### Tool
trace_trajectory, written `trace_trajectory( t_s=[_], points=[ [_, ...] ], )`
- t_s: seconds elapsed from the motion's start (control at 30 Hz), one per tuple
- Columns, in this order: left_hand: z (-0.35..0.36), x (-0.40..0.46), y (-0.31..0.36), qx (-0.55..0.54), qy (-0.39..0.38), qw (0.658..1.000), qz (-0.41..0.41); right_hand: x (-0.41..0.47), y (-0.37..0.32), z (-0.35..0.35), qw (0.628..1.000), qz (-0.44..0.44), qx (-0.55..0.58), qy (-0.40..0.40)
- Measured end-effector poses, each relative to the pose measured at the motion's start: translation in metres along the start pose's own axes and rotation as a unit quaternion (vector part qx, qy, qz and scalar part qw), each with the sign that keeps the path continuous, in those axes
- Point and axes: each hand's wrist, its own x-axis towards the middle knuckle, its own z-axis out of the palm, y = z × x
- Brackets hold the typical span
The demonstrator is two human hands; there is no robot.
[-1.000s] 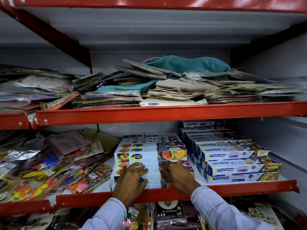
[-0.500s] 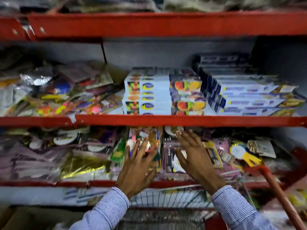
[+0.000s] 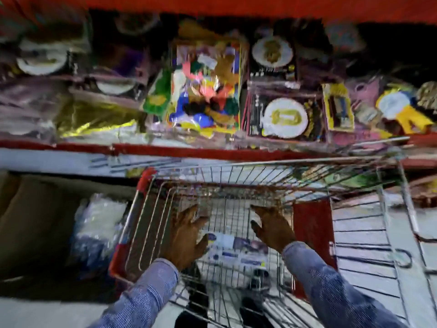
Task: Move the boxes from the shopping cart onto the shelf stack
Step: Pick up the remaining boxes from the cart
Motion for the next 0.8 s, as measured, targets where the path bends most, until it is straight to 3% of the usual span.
trace_trajectory(
  t_s=[0.13,0.27,0.43,0.6,0.7,0.8],
  points=[
    [0.040,0.001,-0.024,0.024,-0.045,0.998,-0.020,0.023,0.013,0.070,0.990,0.039,-0.019,-0.137],
    [0.063,0.009,-0.040,0.028,-0.063,0.998,0.007,0.040,0.018,0.130,0.979,0.063,-0.038,-0.192],
    [0.085,0.021,-0.059,0.068,-0.088,0.988,0.106,0.061,0.021,0.170,0.973,-0.014,-0.109,-0.205],
    [0.096,0.025,-0.052,0.133,-0.157,0.952,0.228,0.082,0.031,0.164,0.971,-0.042,-0.111,-0.209],
    [0.119,0.026,-0.040,0.178,-0.233,0.923,0.250,0.087,0.036,0.144,0.981,-0.047,-0.102,-0.159],
    [0.149,0.032,-0.036,0.226,-0.270,0.909,0.221,0.086,0.041,0.121,0.989,-0.075,-0.087,-0.091]
  ],
)
